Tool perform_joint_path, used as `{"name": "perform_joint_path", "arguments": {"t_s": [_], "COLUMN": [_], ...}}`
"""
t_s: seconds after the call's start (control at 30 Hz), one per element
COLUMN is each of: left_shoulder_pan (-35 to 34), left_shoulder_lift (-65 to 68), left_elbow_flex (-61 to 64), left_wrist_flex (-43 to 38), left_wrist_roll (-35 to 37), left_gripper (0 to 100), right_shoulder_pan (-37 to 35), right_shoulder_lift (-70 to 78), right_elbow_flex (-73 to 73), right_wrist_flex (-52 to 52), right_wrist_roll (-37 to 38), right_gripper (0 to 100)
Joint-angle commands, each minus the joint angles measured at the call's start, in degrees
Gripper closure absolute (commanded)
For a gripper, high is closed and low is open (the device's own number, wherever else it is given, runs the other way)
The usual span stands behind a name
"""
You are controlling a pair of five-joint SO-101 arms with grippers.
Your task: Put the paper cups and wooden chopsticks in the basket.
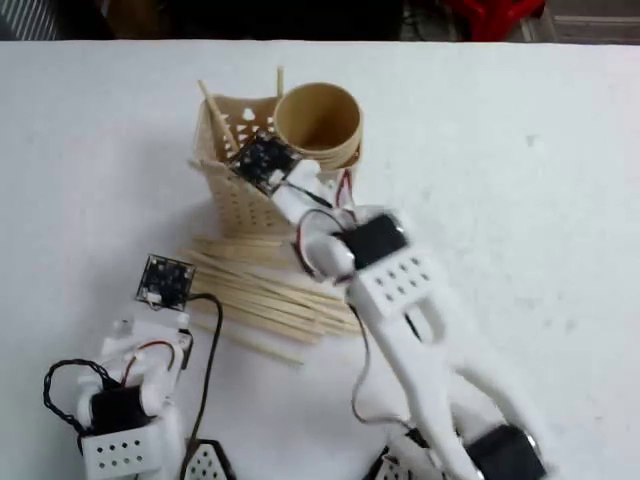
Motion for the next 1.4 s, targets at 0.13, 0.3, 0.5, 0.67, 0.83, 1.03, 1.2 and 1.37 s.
{"name": "perform_joint_path", "arguments": {"t_s": [0.13, 0.3, 0.5, 0.67, 0.83, 1.03, 1.2, 1.37], "left_shoulder_pan": [-0.6, -0.6, -0.6, -0.6, -0.6, -0.6, -0.6, -0.6], "left_shoulder_lift": [-0.6, -0.6, -0.6, -0.6, -0.6, -0.6, -0.6, -0.6], "left_elbow_flex": [-0.2, -0.2, -0.2, -0.2, -0.2, -0.2, -0.2, -0.2], "left_wrist_flex": [0.4, 0.4, 0.4, 0.4, 0.4, 0.4, 0.4, 0.4], "left_wrist_roll": [-0.3, -0.3, -0.3, -0.3, -0.3, -0.3, -0.3, -0.3], "left_gripper": [85, 85, 85, 85, 85, 85, 85, 85], "right_shoulder_pan": [-5.7, -10.0, -10.0, -10.0, -9.2, -9.1, -8.7, -6.8], "right_shoulder_lift": [-15.4, -15.1, -6.0, 4.8, 9.8, 10.0, 10.5, 10.6], "right_elbow_flex": [-3.4, -11.5, -20.2, -22.2, -22.5, -22.4, -22.3, -22.0], "right_wrist_flex": [0.9, -3.9, -23.4, -37.3, -44.7, -50.1, -51.2, -51.1], "right_wrist_roll": [-1.0, -3.6, -9.7, -4.1, -3.4, -3.4, -6.9, -10.0], "right_gripper": [98.2, 98.2, 98.2, 98.1, 98.1, 98.1, 98.1, 98.1]}}
